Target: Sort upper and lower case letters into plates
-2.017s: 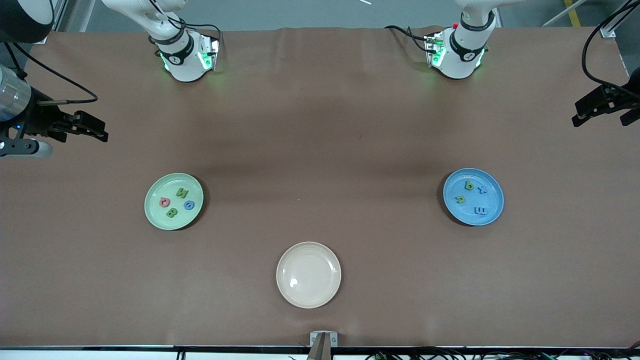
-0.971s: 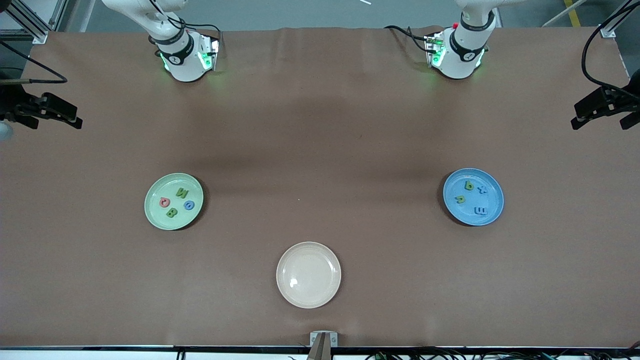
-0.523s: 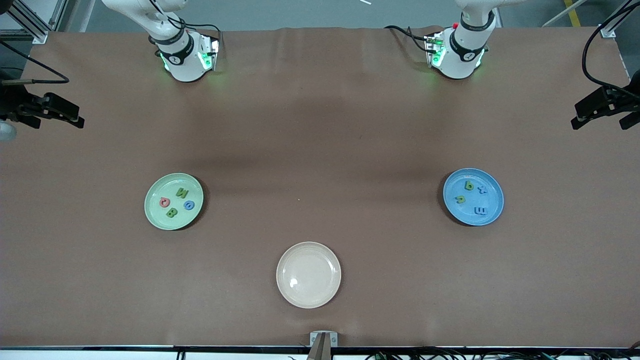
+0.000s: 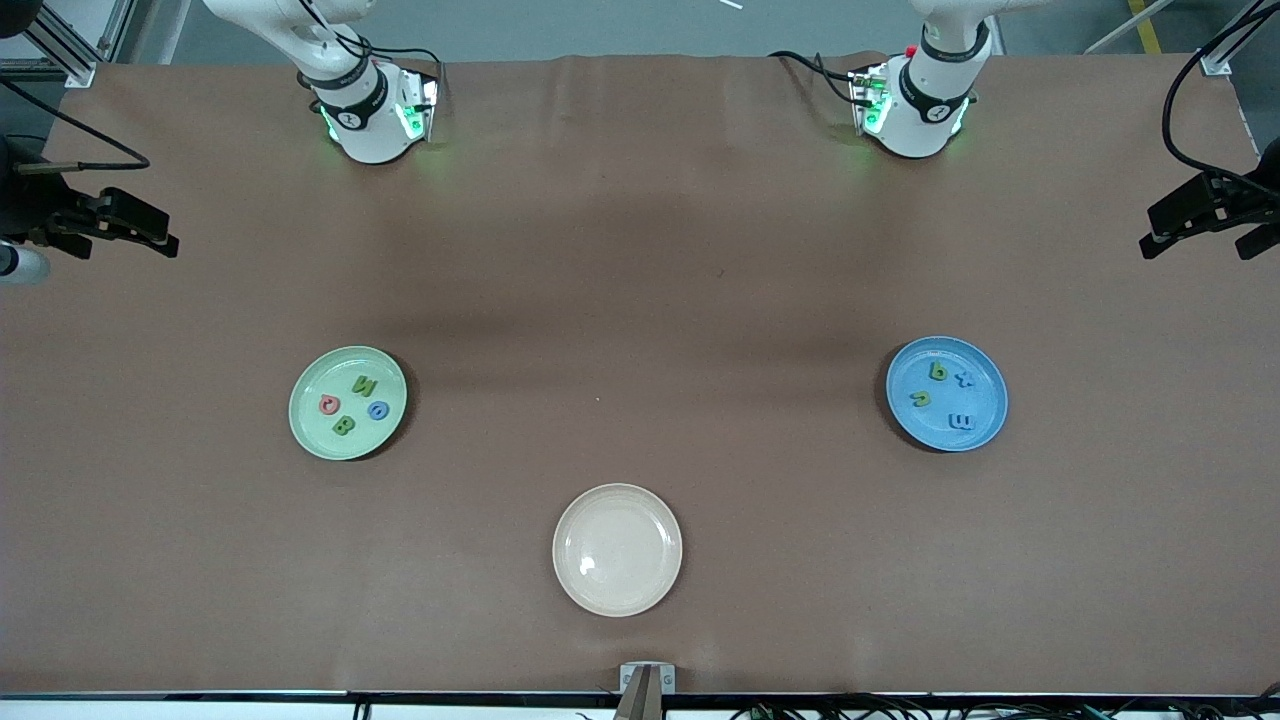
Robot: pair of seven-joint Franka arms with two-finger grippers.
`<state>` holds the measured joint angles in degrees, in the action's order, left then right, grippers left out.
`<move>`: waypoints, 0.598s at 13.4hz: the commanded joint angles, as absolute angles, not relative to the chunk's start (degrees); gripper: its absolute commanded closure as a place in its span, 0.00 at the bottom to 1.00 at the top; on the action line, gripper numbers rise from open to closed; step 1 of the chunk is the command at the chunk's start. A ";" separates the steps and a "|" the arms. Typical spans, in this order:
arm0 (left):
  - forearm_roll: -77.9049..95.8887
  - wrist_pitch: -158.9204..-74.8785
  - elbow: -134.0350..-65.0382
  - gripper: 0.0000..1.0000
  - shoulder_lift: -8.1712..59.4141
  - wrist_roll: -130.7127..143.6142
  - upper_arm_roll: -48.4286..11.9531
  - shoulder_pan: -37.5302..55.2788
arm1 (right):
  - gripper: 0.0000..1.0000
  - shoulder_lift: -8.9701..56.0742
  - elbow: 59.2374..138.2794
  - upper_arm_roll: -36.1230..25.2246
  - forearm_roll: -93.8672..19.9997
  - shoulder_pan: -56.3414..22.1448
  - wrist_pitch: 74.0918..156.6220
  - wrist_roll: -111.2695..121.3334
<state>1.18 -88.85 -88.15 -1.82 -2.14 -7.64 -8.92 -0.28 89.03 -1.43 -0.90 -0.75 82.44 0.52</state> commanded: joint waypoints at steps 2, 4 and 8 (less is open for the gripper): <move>1.32 -87.71 -86.48 0.00 -1.14 -2.37 -7.65 -8.96 | 0.00 -0.97 90.97 -1.58 -1.05 -0.70 83.32 1.05; 1.41 -87.80 -86.48 0.00 -1.23 -2.46 -7.65 -9.14 | 0.00 -1.05 91.05 -1.50 -1.14 -0.79 83.50 0.97; 1.41 -87.98 -86.48 0.00 -1.14 -2.29 -7.56 -9.05 | 0.00 -1.58 91.23 -1.49 -1.14 -0.79 84.46 1.05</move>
<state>1.18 -88.85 -88.13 -1.81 -2.14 -7.62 -9.01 -0.27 89.98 -1.43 -0.90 -0.75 83.49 0.53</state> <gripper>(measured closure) 0.000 0.000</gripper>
